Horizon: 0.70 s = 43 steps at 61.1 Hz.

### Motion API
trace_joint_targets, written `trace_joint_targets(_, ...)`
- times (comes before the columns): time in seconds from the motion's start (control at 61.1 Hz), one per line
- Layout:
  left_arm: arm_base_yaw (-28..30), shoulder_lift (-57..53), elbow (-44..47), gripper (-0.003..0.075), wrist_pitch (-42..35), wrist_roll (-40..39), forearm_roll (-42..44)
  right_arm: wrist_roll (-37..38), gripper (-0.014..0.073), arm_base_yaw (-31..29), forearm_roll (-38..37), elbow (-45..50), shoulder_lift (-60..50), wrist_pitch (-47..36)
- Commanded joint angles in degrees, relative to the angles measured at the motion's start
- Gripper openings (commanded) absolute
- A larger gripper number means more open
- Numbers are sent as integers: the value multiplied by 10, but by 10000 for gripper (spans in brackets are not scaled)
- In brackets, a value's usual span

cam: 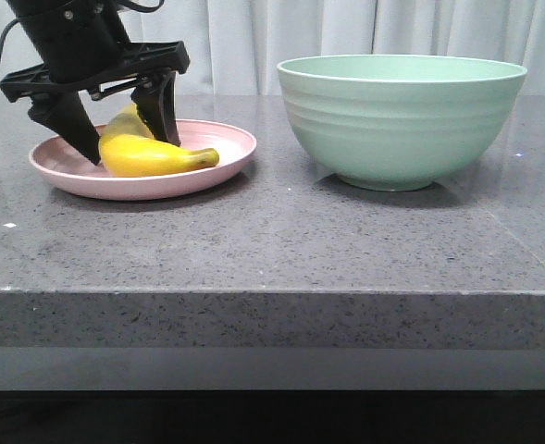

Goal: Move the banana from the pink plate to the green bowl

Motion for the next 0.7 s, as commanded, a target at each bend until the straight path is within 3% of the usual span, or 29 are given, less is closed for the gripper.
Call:
trace_joint_targets(0.0,-4,-28,-19,454,-18,-5,-10,-6,549,-4,0,-19,3,-38)
trace_joint_targets(0.131,-4,-28,-19,304,-19,-5,-10,-6,549,-4,0,-19,3,-38)
trace_joint_targets(0.262,-4,-30,-19,219,-19,-5,-14,-6,549,-4,0,-19,3,-38)
trace_joint_targets(0.687,-4,-73,-33,207,-6,-5,-29,-6,549,-4,0,-19,3,-38)
